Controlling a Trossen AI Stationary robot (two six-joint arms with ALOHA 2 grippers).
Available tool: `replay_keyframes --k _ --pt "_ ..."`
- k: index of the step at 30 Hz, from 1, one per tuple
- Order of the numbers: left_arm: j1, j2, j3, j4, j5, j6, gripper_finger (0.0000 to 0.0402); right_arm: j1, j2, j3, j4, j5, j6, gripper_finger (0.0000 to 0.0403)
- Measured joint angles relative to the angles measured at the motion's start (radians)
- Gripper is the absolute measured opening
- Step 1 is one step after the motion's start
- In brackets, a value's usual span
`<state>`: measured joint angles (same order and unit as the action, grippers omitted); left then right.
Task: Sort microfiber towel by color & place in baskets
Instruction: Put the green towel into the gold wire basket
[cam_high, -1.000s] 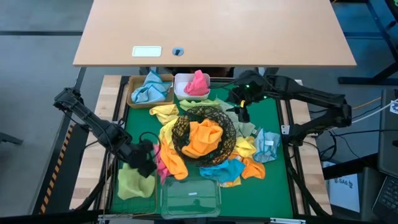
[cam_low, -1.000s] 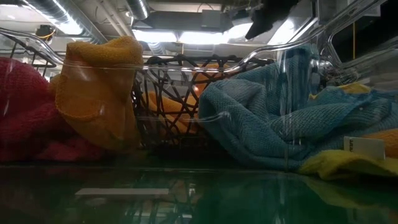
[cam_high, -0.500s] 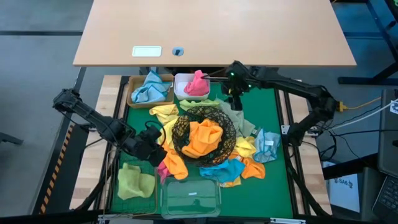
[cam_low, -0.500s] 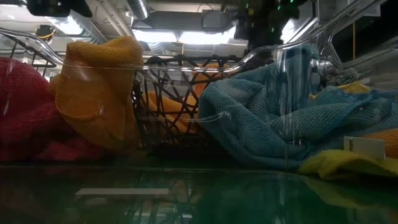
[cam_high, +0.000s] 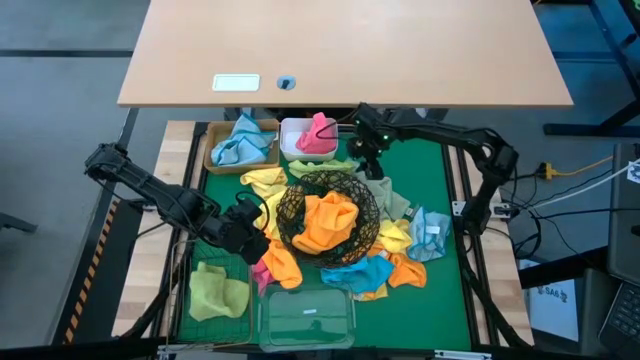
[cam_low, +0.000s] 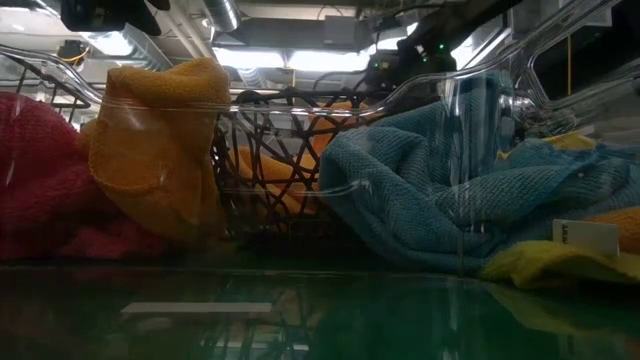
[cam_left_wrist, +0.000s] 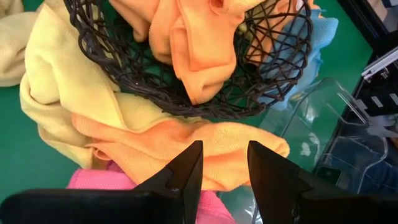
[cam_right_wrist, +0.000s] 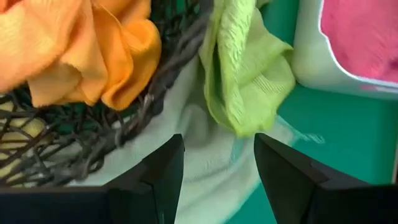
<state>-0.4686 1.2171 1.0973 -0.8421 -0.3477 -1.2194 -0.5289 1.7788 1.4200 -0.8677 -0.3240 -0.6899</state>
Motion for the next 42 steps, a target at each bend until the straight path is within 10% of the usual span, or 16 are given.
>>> replay_keyframes --k 29,42 --pt "0.0 0.0 0.0 0.0 -0.008 0.001 0.0119 -0.001 0.131 0.0 0.145 -0.012 -0.024 0.0189" --pt "0.0 0.0 0.0 0.033 -0.23 0.19 0.0119 -0.001 0.127 0.014 0.105 0.006 -0.017 0.0018"
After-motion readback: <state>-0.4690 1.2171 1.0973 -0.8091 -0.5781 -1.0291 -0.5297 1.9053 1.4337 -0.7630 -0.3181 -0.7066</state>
